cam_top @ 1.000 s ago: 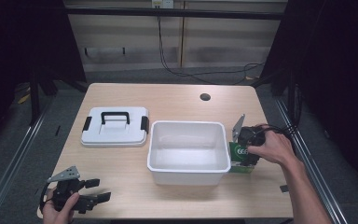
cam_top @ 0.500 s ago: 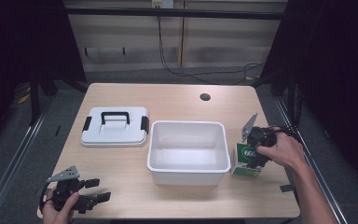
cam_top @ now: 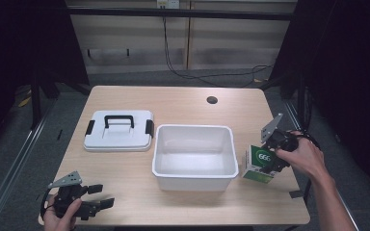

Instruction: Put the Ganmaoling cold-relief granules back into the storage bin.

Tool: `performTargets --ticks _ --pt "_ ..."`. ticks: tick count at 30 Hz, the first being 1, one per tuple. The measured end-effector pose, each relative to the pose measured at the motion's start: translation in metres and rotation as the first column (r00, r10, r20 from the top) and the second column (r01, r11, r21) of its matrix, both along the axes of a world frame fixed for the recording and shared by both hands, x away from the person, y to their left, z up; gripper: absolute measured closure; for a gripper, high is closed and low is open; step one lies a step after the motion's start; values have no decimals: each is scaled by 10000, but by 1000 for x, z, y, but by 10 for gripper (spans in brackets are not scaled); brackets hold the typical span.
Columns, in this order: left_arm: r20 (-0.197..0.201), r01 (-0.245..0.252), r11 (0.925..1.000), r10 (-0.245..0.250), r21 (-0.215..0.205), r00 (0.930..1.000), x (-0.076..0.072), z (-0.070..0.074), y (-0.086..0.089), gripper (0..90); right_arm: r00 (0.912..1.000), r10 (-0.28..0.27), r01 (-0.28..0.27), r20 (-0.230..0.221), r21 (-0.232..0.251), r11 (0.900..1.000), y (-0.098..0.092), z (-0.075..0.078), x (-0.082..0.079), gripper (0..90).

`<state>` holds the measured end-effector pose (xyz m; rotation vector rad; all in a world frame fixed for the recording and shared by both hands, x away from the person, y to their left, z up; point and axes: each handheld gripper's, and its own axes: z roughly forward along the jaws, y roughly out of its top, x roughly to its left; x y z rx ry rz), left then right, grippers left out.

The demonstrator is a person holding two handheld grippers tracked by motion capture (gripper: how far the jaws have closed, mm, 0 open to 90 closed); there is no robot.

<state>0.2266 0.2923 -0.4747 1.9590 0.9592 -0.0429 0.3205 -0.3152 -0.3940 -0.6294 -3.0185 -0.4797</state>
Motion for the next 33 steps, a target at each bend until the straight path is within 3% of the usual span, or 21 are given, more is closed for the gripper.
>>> performTargets --ticks 9,12,14,24,33 --pt "-24 -65 10000 65 -23 10000 0 0 0 170 9987 -358 336 356 612 9976 -18 13 -11 150" --pt "22 -119 9999 119 -43 9999 0 0 1 170 9975 -439 367 545 1269 9912 -25 18 -13 151" --pt "22 -142 9999 142 -39 9999 0 0 1 171 9964 -503 400 678 1454 9886 -29 21 -14 151" --pt "38 -232 9997 233 -113 9997 0 1 3 171 9964 -478 341 700 1849 9822 -33 36 -19 153" --pt "38 -319 9994 319 -129 9995 -1 1 3 170 9932 -586 354 1008 2183 9752 -36 50 -20 153"
